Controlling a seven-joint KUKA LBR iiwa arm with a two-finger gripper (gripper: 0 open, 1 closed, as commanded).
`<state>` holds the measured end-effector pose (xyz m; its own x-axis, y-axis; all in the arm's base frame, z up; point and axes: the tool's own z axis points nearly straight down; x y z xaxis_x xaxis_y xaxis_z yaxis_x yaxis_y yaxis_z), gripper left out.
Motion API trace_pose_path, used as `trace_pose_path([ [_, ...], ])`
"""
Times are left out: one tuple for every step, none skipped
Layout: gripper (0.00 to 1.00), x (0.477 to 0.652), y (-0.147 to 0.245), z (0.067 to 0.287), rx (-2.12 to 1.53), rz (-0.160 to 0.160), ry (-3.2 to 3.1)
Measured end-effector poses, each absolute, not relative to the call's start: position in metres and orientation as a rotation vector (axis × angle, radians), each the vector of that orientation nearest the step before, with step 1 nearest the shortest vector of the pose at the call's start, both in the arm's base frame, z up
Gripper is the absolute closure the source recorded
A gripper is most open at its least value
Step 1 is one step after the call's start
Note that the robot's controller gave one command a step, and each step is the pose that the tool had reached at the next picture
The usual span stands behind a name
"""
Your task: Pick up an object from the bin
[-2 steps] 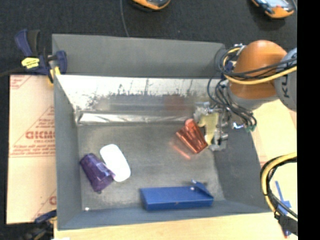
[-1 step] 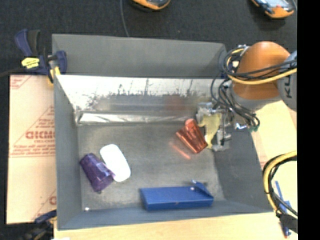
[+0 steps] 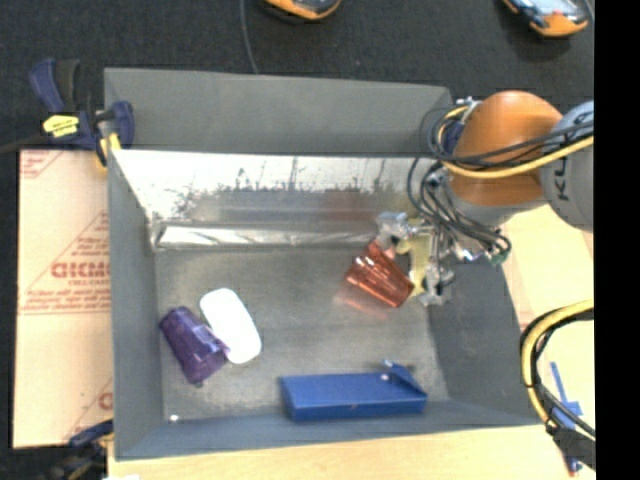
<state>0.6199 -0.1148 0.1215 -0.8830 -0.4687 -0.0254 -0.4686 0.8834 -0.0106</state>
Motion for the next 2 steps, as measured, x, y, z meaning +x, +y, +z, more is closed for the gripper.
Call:
trace_pose_path([
  [0.0, 0.638, -0.101, 0.116, -0.758, -0.003, 3.015],
  [0.0, 0.644, -0.099, 0.1, -0.755, -0.005, 3.016],
])
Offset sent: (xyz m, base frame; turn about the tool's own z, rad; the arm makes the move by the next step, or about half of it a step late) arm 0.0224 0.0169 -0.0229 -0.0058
